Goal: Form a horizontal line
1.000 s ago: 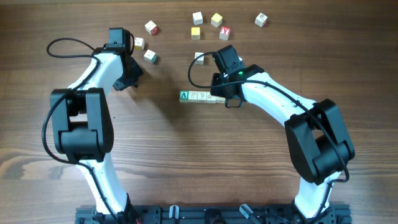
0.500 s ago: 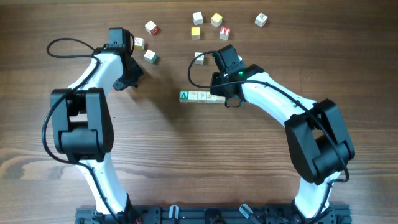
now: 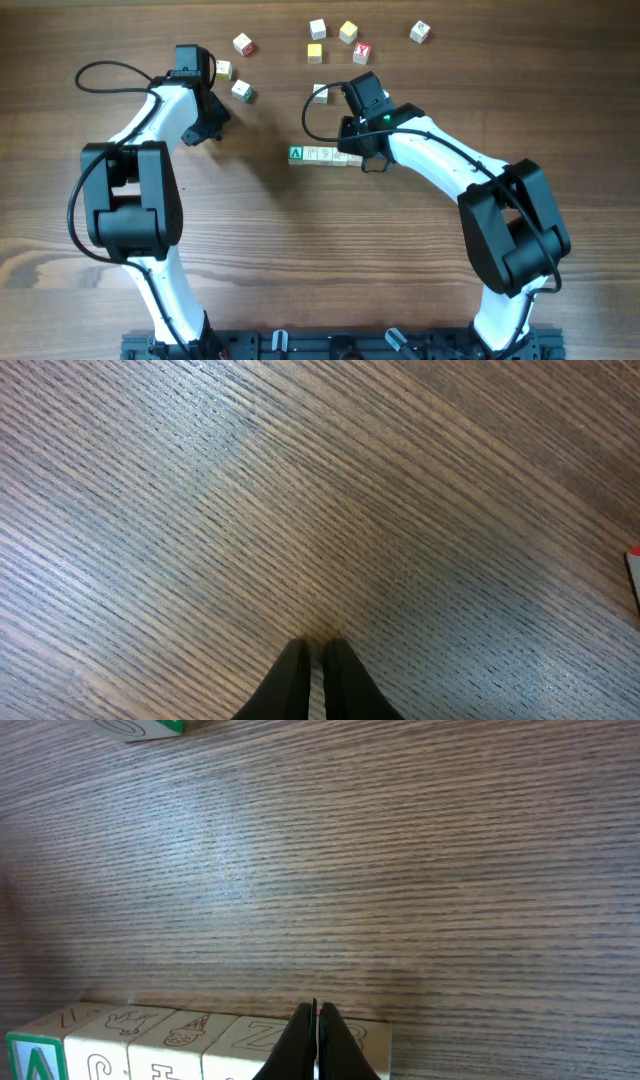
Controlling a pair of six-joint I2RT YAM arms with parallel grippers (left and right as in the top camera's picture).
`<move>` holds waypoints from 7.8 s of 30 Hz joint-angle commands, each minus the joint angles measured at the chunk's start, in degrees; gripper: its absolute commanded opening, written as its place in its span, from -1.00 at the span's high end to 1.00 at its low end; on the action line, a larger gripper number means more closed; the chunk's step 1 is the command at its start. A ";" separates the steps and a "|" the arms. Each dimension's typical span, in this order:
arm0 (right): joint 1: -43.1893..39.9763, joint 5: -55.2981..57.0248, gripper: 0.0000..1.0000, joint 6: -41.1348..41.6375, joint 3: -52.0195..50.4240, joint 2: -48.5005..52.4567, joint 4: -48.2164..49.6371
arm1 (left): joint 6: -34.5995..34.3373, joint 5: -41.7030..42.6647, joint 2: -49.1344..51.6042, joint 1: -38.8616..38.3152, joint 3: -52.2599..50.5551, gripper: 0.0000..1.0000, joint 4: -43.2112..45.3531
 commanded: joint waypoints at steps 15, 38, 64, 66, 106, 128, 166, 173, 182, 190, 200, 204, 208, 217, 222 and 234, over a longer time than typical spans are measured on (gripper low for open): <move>0.20 -0.94 0.91 0.22 1.22 -1.79 -0.48 | -0.37 0.52 0.76 -0.07 -0.07 0.81 0.20; 0.20 -1.16 0.91 0.26 1.22 -1.79 -0.85 | -0.37 0.52 0.76 -0.07 -0.07 0.81 0.17; -4.46 9.51 0.91 22.43 1.22 -1.92 -8.81 | -0.37 0.52 0.76 -0.07 -0.07 0.81 0.20; -4.44 7.28 0.91 19.80 1.22 -1.92 -9.01 | -0.37 0.52 0.76 -0.07 -0.07 0.81 0.20; -4.48 18.40 -0.99 -2.75 1.22 -59.65 -35.45 | 5.68 -12.87 -55.06 -24.30 -0.04 0.91 -23.47; -4.48 18.38 -0.99 -2.73 1.22 -52.78 -38.77 | 4.37 -18.67 -84.00 -30.71 -0.07 0.64 -37.00; -10.73 18.36 -0.99 -2.64 0.39 -71.32 -31.95 | 4.63 -18.58 -83.73 -30.71 -0.07 -1.00 -41.03; -11.91 18.36 -0.99 -2.60 0.39 -77.92 -32.20 | 4.63 -18.58 -83.73 -30.71 -0.07 -1.00 -41.05; -12.28 18.36 -0.98 -2.60 0.39 -84.19 -32.89 | 4.61 -18.58 -83.73 -30.71 -0.07 -1.00 -41.03; -17.42 18.36 -1.00 -2.56 0.35 -90.71 -37.44 | 4.61 -18.58 -83.73 -30.71 -0.07 -1.00 -41.03; -19.78 19.23 -0.99 -2.71 0.07 -94.75 -48.13 | 4.63 -18.58 -83.73 -30.71 -0.07 -1.00 -41.03; -20.50 16.74 -0.99 -16.96 -4.02 -97.72 -38.75 | 4.63 -18.58 -83.73 -30.71 -0.07 -1.00 -41.05; -22.14 10.03 -1.00 -26.80 -14.34 -103.10 -23.06 | 4.63 -18.58 -83.73 -30.71 -0.07 -1.00 -41.03; -25.35 -4.74 -0.99 -26.75 -37.33 -106.55 8.94 | 4.63 -18.58 -83.73 -30.71 -0.07 -1.00 -41.03; -27.34 -14.45 -0.99 -26.51 -48.52 -106.66 28.09 | 4.63 -18.58 -83.73 -30.71 -0.07 -1.00 -41.03; -31.34 -17.05 -0.99 -23.78 -60.72 -113.66 43.06 | 4.61 -18.56 -83.73 -30.71 -0.07 -1.00 -41.03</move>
